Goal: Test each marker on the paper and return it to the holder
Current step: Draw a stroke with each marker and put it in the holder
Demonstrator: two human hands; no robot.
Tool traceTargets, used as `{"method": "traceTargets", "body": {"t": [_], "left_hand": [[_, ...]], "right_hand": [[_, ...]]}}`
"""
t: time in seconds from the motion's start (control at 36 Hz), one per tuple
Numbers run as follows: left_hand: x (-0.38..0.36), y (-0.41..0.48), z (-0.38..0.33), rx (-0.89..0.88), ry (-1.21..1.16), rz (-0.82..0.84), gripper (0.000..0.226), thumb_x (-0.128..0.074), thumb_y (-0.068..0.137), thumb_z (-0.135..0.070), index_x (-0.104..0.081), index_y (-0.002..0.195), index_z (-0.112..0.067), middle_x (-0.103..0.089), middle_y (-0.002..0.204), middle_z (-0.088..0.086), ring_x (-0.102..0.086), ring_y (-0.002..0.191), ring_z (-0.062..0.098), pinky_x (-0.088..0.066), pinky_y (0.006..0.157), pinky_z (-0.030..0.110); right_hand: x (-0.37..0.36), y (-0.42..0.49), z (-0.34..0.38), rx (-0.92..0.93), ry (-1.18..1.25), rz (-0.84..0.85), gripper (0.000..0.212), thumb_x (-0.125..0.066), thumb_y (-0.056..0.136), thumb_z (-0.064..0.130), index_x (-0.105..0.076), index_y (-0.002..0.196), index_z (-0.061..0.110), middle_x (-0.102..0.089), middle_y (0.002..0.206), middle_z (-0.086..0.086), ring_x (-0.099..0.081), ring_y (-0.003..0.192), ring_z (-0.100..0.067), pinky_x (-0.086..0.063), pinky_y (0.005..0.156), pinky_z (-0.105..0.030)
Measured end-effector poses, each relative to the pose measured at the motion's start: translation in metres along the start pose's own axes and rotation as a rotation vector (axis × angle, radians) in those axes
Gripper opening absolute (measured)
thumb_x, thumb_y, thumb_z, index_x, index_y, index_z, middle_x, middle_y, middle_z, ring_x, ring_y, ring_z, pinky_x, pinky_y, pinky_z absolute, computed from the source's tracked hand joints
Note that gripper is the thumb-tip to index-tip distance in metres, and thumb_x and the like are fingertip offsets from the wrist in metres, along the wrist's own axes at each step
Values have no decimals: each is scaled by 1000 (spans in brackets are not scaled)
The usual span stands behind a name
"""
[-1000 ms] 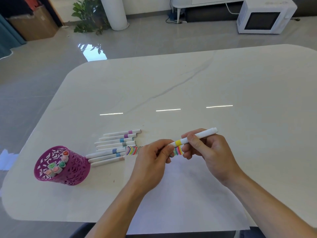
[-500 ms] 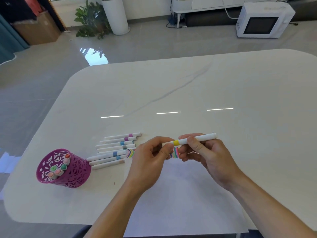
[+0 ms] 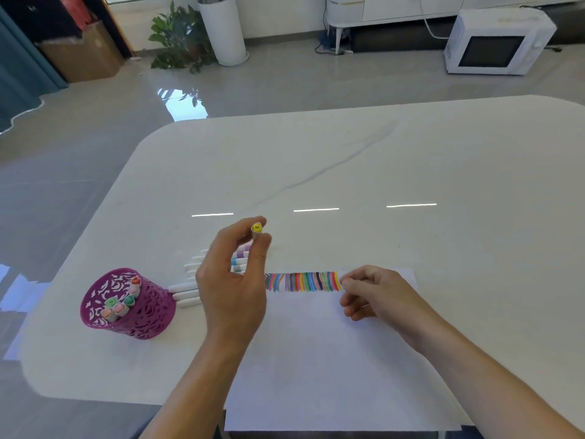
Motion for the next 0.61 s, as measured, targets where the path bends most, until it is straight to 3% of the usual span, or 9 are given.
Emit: {"method": "traceTargets", "body": {"t": [0.19, 0.33, 0.5, 0.61], "left_hand": [[32, 7, -16, -229, 230, -78, 25, -61, 97, -2, -69, 119, -10, -64, 108, -2, -65, 97, 14, -48, 85, 18], [61, 10, -22, -329, 322, -156, 26, -56, 100, 0, -66, 124, -3, -63, 111, 1, -64, 99, 16, -48, 87, 21], [108, 17, -22, -344, 371, -260, 27, -54, 104, -11, -62, 130, -14, -63, 115, -8, -64, 103, 9, -48, 88, 18], [134, 22, -8, -228, 411, -280, 23, -58, 101, -13, -64, 120, -26, -68, 110, -11, -64, 100, 4, -47, 88, 15]], "right_hand": [[-5, 0, 0, 25, -94, -35, 10, -61, 98, 9, -70, 99, 7, -77, 75, -8, -71, 64, -19, -59, 66, -31], [-4, 2, -1, 37, -139, -78, 10, -60, 99, 7, -70, 97, 6, -77, 74, -10, -71, 63, -21, -58, 65, -34], [-5, 4, -1, 54, -212, -133, 13, -57, 97, 4, -70, 96, 6, -77, 73, -10, -70, 60, -20, -56, 59, -30], [-6, 4, 1, 60, -243, -143, 14, -57, 97, 4, -70, 95, 7, -77, 73, -10, -71, 60, -21, -56, 60, -30]]}}
Point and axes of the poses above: each hand's wrist, its own y-axis towards the middle knuckle, its own x-axis out of the back of the hand, z = x × y, the point moved 9 cm from there along y, towards the middle knuckle
